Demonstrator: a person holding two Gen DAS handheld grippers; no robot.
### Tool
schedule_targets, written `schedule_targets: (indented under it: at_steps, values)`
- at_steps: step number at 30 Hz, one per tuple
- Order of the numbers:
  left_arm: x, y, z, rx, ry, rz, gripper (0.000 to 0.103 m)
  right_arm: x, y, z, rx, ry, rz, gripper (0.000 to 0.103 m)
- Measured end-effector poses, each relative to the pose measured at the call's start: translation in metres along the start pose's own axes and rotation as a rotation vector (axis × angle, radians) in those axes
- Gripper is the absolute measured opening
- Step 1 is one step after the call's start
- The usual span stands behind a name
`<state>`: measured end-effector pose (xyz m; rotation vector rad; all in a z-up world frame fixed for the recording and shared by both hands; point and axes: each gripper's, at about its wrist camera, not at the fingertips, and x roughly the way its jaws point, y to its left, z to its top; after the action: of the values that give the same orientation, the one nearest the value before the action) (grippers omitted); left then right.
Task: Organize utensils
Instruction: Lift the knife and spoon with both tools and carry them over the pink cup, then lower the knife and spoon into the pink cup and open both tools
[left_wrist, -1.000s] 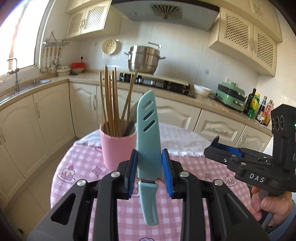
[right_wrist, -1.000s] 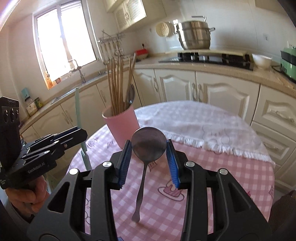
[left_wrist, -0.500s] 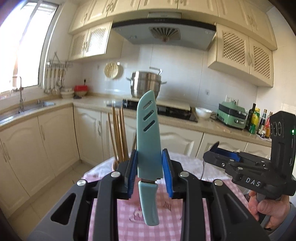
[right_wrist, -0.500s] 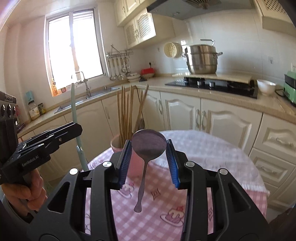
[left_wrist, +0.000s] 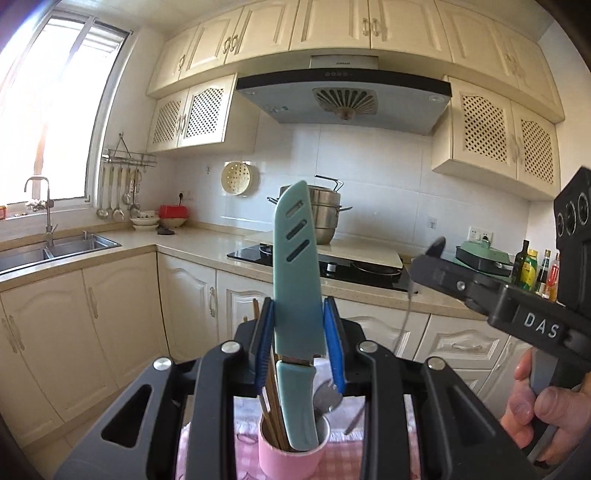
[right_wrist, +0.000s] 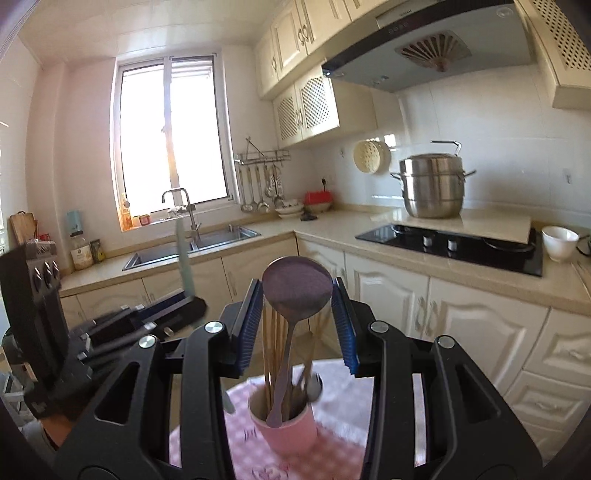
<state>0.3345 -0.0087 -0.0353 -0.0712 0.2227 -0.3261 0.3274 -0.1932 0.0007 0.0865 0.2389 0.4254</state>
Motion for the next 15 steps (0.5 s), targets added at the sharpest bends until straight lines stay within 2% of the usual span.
schedule_targets:
  at_steps: [8, 15]
  values:
    - [0.050, 0.019, -0.023, -0.024, 0.085, 0.008, 0.026, 0.049, 0.002, -0.018, -0.029, 0.070, 0.000, 0.037]
    - [0.080, 0.034, -0.051, -0.048, 0.165, 0.016, 0.027, 0.073, -0.006, -0.040, -0.019, 0.155, -0.002, 0.038]
